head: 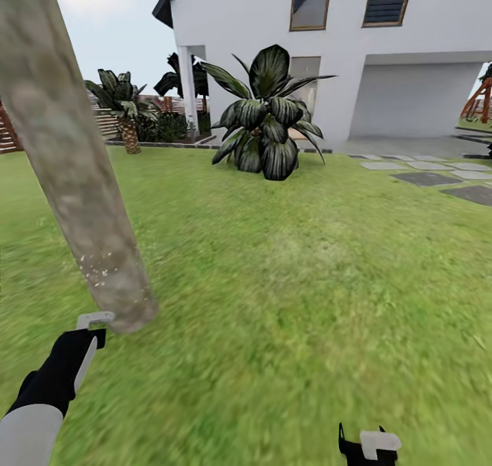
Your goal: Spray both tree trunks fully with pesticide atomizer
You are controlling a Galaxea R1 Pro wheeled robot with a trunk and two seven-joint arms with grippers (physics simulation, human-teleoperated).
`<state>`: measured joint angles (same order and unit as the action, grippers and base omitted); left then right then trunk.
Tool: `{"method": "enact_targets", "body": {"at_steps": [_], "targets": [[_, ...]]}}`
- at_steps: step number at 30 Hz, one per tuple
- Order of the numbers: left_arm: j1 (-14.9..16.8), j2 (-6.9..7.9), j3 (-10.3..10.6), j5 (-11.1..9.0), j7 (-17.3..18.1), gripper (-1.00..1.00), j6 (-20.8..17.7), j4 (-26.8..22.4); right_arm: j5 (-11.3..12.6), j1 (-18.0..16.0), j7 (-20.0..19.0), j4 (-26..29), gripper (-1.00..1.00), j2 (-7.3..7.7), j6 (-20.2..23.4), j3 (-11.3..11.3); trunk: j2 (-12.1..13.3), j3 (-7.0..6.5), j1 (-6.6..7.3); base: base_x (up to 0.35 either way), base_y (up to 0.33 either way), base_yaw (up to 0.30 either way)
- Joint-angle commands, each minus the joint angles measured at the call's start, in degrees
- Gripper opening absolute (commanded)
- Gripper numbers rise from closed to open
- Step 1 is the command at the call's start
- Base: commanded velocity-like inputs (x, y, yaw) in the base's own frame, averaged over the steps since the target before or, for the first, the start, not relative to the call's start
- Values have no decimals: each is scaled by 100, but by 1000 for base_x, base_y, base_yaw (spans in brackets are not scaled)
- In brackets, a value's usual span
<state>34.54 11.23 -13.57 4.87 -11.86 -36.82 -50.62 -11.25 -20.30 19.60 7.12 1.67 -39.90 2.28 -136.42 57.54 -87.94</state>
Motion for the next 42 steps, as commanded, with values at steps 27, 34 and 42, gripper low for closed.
{"method": "enact_targets", "body": {"at_steps": [27,34,42], "targets": [[1373,682,687,4,1614,-100,-572,-97,8,0,0,0,100,18,0,0,0,0,0,56,-37,143],[1575,1299,754,-2,2267,-100,-663,-98,9,0,0,0,100,18,0,0,0,0,0,0,0,0],[1598,1379,1227,16,2814,-100,-1458,-619,9,0,0,0,100,18,0,0,0,0,0,0,0,124]]}}
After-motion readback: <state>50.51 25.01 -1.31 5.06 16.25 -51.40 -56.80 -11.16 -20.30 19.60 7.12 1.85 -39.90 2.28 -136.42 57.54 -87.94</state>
